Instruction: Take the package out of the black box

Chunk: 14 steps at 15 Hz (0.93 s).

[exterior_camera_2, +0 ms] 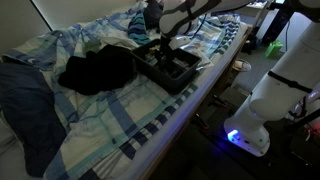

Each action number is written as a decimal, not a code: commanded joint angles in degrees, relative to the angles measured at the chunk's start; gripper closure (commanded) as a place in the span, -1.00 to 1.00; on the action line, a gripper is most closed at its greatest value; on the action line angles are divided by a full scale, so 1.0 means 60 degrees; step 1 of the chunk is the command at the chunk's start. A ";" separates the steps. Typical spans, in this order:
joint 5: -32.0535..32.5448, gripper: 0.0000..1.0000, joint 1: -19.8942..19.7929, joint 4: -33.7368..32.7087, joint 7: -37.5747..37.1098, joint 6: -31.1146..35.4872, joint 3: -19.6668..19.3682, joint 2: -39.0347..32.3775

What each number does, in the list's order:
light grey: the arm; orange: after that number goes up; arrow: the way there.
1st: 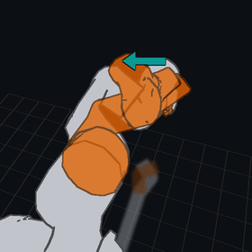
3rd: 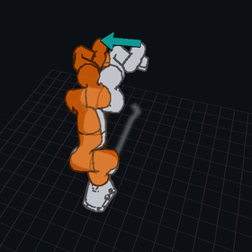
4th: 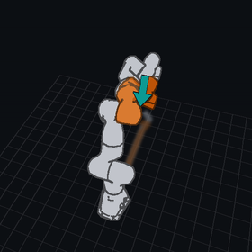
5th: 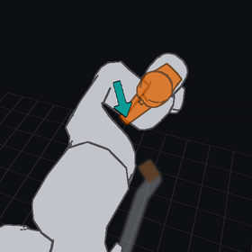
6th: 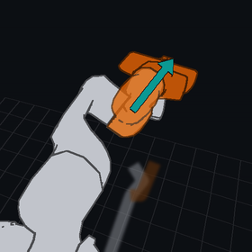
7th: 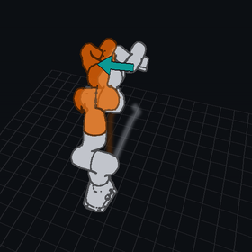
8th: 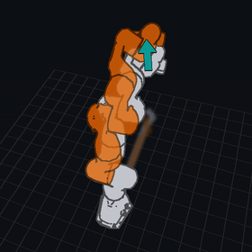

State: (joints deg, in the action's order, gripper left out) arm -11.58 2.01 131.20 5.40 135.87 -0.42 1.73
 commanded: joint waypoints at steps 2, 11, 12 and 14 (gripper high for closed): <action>-0.0364 0.25 -0.0050 -0.0039 0.0221 -0.0197 0.0056 0.0090; -0.0386 1.00 -0.0126 -0.0115 0.0113 -0.0076 -0.0005 0.0335; -0.0365 0.99 -0.0134 -0.0143 0.0081 -0.0082 -0.0014 0.0369; -0.0346 0.99 -0.0160 -0.0185 0.0071 -0.0084 -0.0040 0.0457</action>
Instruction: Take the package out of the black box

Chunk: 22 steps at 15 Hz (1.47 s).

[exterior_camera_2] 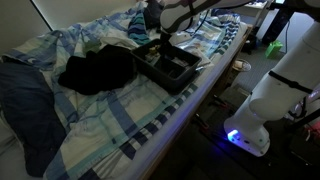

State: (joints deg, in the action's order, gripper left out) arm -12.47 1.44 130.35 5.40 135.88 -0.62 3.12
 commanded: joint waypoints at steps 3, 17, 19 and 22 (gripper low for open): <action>-0.0242 0.99 -0.0145 -0.0183 0.0052 -0.0155 -0.0107 0.0473; -0.0571 0.99 -0.0603 -0.1394 -0.0383 -0.0187 -0.0924 0.1328; -0.0720 0.99 -0.0735 -0.1566 -0.0506 -0.0158 -0.1091 0.1332; -0.0711 0.99 -0.0962 -0.1732 -0.0740 -0.0143 -0.1289 0.1350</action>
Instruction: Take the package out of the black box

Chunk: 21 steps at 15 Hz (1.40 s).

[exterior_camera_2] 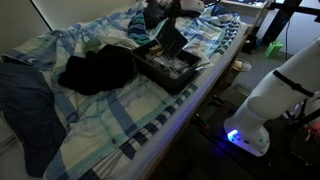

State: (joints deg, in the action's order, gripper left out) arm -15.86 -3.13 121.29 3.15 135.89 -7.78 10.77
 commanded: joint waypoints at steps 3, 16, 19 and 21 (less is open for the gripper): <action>-0.0018 0.99 -0.0424 -0.0236 -0.0616 -0.0141 -0.0246 0.0149; 0.0631 0.99 -0.1565 -0.0041 -0.1337 -0.0411 -0.1000 0.0470; 0.0515 0.96 -0.1527 0.0017 -0.1175 -0.0325 -0.1050 0.0413; 0.0514 0.96 -0.1525 0.0076 -0.1174 -0.0325 -0.1049 0.0342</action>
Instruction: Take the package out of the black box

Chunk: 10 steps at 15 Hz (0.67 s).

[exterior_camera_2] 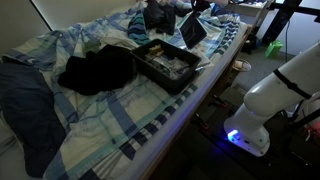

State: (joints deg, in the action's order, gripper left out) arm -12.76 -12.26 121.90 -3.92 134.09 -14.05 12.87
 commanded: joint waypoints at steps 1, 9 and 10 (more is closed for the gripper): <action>-0.0002 0.96 -0.0003 -0.0015 0.0005 -0.0025 -0.0003 -0.0015; -0.1042 0.99 0.0231 -0.0250 0.0899 -0.0812 -0.0203 -0.0721; -0.1099 0.99 0.0185 -0.0264 0.1103 -0.0860 -0.0229 -0.0822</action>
State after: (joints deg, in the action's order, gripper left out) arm -16.62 -11.45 122.05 -1.53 132.06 -14.13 10.05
